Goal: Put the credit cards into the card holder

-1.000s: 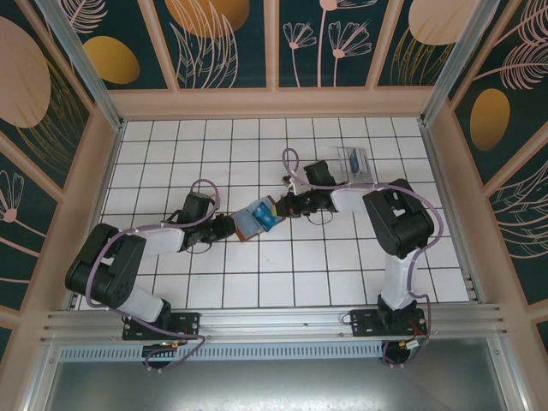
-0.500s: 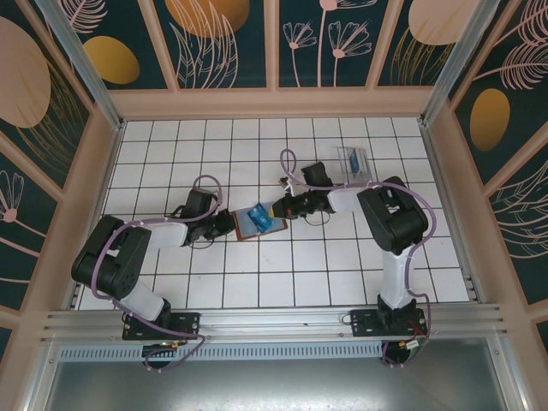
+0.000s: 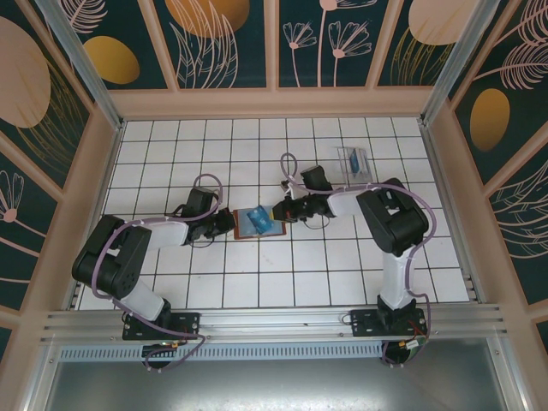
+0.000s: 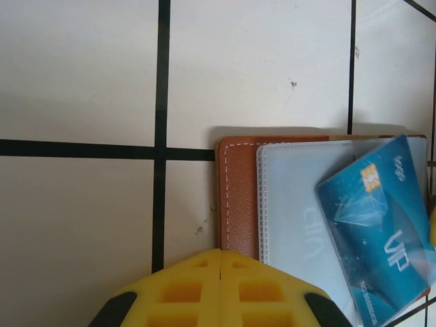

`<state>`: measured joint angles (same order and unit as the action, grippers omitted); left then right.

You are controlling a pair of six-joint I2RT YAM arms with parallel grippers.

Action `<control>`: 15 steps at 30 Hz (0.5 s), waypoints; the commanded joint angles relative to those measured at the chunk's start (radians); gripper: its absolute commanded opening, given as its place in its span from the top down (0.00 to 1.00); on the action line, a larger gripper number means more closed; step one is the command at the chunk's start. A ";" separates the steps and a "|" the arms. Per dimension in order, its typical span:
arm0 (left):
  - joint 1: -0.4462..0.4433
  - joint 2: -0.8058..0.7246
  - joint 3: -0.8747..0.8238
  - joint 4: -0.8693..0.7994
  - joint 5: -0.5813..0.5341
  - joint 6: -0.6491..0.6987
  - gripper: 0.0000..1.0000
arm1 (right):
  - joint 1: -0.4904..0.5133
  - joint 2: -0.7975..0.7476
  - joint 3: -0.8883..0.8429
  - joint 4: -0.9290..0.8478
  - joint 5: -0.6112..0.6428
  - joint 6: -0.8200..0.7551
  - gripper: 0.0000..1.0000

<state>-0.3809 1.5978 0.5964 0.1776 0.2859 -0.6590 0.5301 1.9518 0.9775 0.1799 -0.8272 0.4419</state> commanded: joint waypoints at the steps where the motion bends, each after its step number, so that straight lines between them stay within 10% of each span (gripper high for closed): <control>1: -0.001 0.001 -0.004 -0.078 -0.050 0.022 0.94 | -0.007 -0.100 -0.058 0.079 0.048 0.059 1.00; 15: -0.001 0.002 -0.003 -0.065 -0.033 0.019 0.93 | 0.005 -0.132 -0.163 0.188 0.035 0.165 1.00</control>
<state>-0.3817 1.5948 0.5968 0.1749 0.2768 -0.6552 0.5297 1.8317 0.8215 0.3130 -0.7860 0.5842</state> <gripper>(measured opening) 0.067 0.052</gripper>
